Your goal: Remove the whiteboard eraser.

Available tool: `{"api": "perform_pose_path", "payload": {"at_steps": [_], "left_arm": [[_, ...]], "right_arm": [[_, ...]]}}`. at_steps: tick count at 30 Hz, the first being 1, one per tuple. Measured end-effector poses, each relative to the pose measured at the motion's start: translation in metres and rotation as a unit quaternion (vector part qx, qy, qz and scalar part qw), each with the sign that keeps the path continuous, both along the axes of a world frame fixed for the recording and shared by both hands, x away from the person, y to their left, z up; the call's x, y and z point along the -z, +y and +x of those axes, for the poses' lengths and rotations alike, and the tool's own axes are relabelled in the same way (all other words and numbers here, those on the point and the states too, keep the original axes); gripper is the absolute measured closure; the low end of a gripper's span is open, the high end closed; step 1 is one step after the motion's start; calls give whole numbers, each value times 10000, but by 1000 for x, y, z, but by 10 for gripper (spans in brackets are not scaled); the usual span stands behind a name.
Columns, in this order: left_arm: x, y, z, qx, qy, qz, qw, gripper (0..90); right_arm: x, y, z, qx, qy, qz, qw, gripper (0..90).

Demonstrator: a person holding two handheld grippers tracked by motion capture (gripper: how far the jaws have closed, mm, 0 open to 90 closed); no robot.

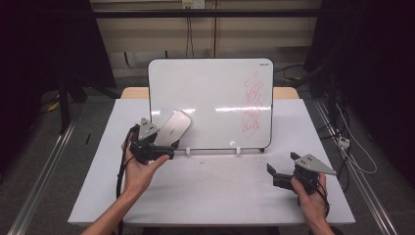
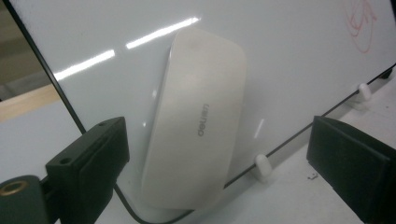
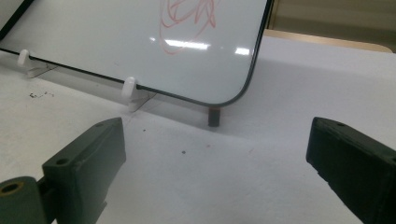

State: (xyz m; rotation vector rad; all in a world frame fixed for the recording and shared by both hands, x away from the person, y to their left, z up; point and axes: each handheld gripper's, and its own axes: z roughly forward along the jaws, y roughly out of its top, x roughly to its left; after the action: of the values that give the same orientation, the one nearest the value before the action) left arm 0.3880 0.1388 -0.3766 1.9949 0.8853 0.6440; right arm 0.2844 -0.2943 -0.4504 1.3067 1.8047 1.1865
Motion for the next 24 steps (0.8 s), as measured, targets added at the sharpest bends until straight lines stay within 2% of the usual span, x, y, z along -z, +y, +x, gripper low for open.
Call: {"api": "perform_pose_path", "payload": {"at_steps": [1, 4, 6, 9, 11, 14, 18, 24], "left_arm": [[-1, -1, 2, 9, -24, 56, 10000, 59], [-1, -5, 6, -5, 10, -1, 10000, 61], [-5, -10, 12, 36, -29, 189, 9998, 61], [-6, -14, 16, 8, -106, 305, 9995, 65], [-4, -16, 18, 27, -156, 372, 9992, 76], [1, -20, 20, 39, -210, 617, 9979, 89], [8, -19, 20, -7, -194, 787, 9967, 104], [14, -16, 24, -51, -151, 751, 9970, 134]], "right_arm": [[0, 0, 1, 10, 1, 0, 10000, 47], [1, 0, 2, -13, 18, -11, 10000, 47], [1, 1, 2, -23, 30, -10, 10000, 47], [0, 1, 2, -39, 8, -16, 10000, 47], [0, 2, 1, -52, 8, -23, 10000, 47], [0, 3, 2, -58, 22, -19, 10000, 47], [-1, 5, 1, -97, 21, -41, 9999, 47], [-1, 6, 2, -116, 20, -54, 9999, 46]]}}
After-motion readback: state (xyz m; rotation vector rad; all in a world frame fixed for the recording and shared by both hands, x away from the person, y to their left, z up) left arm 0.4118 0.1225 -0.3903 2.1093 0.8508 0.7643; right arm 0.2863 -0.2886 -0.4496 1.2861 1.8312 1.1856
